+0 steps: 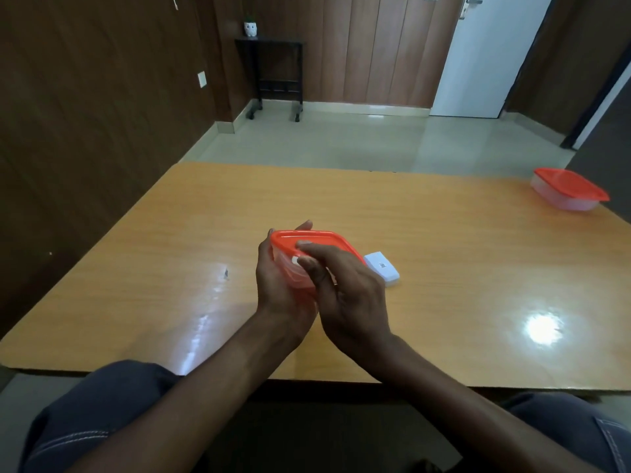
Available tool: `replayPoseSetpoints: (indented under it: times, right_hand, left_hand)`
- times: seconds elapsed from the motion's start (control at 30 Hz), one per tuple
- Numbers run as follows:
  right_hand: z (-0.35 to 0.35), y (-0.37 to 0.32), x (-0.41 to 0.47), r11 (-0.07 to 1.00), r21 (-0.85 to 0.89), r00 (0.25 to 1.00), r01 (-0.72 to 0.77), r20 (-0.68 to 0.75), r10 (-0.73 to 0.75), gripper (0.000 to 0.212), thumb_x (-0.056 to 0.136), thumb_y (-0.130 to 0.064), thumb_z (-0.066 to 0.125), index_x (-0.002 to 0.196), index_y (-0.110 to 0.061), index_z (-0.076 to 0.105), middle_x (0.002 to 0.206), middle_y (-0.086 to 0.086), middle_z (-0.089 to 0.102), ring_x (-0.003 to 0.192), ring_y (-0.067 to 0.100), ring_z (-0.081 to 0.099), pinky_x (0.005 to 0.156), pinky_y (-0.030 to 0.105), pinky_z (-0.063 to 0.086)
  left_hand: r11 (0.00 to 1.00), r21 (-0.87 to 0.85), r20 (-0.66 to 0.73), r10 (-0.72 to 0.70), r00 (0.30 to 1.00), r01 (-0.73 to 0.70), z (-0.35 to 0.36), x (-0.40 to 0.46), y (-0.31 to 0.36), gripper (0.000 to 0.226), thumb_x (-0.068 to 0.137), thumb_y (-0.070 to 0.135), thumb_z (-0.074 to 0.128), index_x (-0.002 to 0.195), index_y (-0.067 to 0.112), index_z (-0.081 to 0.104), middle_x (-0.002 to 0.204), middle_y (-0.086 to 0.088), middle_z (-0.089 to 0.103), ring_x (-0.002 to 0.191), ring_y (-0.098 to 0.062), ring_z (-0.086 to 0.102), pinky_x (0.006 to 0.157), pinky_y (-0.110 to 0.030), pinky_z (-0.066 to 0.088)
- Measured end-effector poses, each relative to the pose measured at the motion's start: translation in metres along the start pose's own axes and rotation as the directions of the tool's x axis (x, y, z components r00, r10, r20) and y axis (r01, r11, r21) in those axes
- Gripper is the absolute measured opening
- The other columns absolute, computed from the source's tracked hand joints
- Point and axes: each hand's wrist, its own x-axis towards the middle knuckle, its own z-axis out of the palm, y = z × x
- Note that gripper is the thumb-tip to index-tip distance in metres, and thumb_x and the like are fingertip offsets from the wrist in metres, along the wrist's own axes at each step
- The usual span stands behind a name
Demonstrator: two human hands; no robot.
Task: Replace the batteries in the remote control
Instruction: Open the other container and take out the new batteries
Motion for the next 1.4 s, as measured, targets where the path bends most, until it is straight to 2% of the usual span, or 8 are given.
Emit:
replayPoseSetpoints:
  times: [0.2, 0.33, 0.43, 0.53, 0.8, 0.97, 1.13, 1.4]
  right_hand:
    - [-0.007, -0.007, 0.010, 0.997, -0.034, 0.993, -0.075, -0.095, 0.071, 0.015, 0.102, -0.019, 0.055, 0.104, -0.012, 0.069, 0.087, -0.009, 0.069, 0.074, 0.005, 0.060, 0.068, 0.008, 0.039]
    - [-0.009, -0.001, 0.024, 0.969, 0.004, 0.954, -0.245, -0.176, 0.242, 0.020, 0.106, -0.026, 0.047, 0.105, -0.015, 0.063, 0.086, -0.009, 0.067, 0.071, 0.011, 0.065, 0.059, 0.034, 0.054]
    - [-0.020, 0.010, 0.041, 0.926, 0.061, 0.891, -0.373, -0.254, 0.376, 0.022, 0.107, -0.027, 0.045, 0.108, -0.014, 0.062, 0.089, -0.009, 0.066, 0.074, 0.005, 0.060, 0.062, 0.023, 0.050]
    - [-0.034, 0.029, 0.055, 0.837, 0.196, 0.788, -0.512, -0.280, 0.548, 0.025, 0.107, -0.034, 0.044, 0.110, -0.016, 0.061, 0.092, -0.011, 0.064, 0.078, -0.004, 0.058, 0.062, 0.009, 0.042]
    - [-0.080, 0.118, 0.060, 0.404, 0.425, 0.264, -0.810, -0.351, 0.898, 0.022, 0.096, -0.037, 0.063, 0.096, -0.016, 0.072, 0.082, 0.003, 0.069, 0.059, 0.020, 0.057, 0.062, 0.035, 0.055]
    - [-0.097, 0.143, 0.045, 0.235, 0.429, 0.122, -0.872, -0.275, 0.954, 0.020, 0.093, -0.021, 0.064, 0.097, -0.002, 0.069, 0.072, 0.010, 0.067, 0.048, 0.021, 0.061, 0.063, 0.036, 0.058]
    - [-0.100, 0.162, 0.032, 0.172, 0.395, 0.070, -0.902, -0.259, 0.963, 0.018, 0.091, -0.009, 0.063, 0.096, 0.006, 0.070, 0.064, 0.009, 0.064, 0.032, 0.015, 0.057, 0.064, 0.039, 0.064]
    - [-0.097, 0.157, 0.031, 0.177, 0.318, 0.103, -0.932, -0.235, 0.966, 0.024, 0.089, -0.009, 0.062, 0.110, 0.001, 0.067, 0.076, 0.014, 0.070, 0.050, 0.025, 0.071, 0.065, 0.036, 0.065]
  left_hand:
    - [0.999, -0.035, 0.002, 0.020, 1.000, -0.020, 0.009, -0.001, -0.006, 0.052, 0.099, 0.052, 0.039, 0.123, 0.015, 0.066, 0.090, -0.011, 0.072, 0.080, -0.026, 0.074, 0.073, -0.037, 0.060]
    - [0.997, -0.057, 0.004, -0.051, 0.999, 0.051, 0.015, -0.009, -0.016, 0.050, 0.096, 0.056, 0.045, 0.122, 0.020, 0.067, 0.122, -0.024, 0.068, 0.105, -0.038, 0.069, 0.069, -0.047, 0.059]
    - [0.997, -0.016, 0.045, -0.077, 0.996, 0.077, 0.017, -0.010, -0.016, 0.049, 0.095, 0.056, 0.044, 0.118, 0.023, 0.071, 0.139, -0.033, 0.051, 0.105, -0.049, 0.064, 0.075, -0.059, 0.056]
    - [0.997, 0.017, 0.034, -0.081, 0.996, 0.081, 0.019, -0.005, -0.008, 0.055, 0.096, 0.060, 0.040, 0.127, 0.022, 0.067, 0.139, -0.032, 0.049, 0.101, -0.056, 0.066, 0.078, -0.062, 0.057]
    - [0.993, -0.068, 0.057, -0.095, 0.994, 0.099, 0.013, -0.003, -0.003, 0.073, 0.093, 0.067, 0.047, 0.139, 0.011, 0.058, 0.134, -0.032, 0.056, 0.113, -0.058, 0.061, 0.084, -0.074, 0.050]
    - [0.993, -0.028, 0.071, -0.114, 0.991, 0.116, 0.012, -0.006, -0.005, 0.073, 0.097, 0.065, 0.039, 0.143, 0.010, 0.053, 0.129, -0.034, 0.061, 0.106, -0.058, 0.065, 0.085, -0.076, 0.049]
    - [0.994, 0.012, 0.078, -0.107, 0.991, 0.106, 0.011, -0.009, -0.007, 0.072, 0.101, 0.062, 0.033, 0.140, 0.004, 0.052, 0.105, -0.022, 0.077, 0.101, -0.054, 0.069, 0.086, -0.075, 0.050]
    - [0.987, 0.046, 0.100, -0.159, 0.982, 0.155, 0.009, -0.009, -0.006, 0.076, 0.099, 0.063, 0.038, 0.140, 0.001, 0.053, 0.131, -0.035, 0.060, 0.110, -0.057, 0.063, 0.084, -0.073, 0.052]
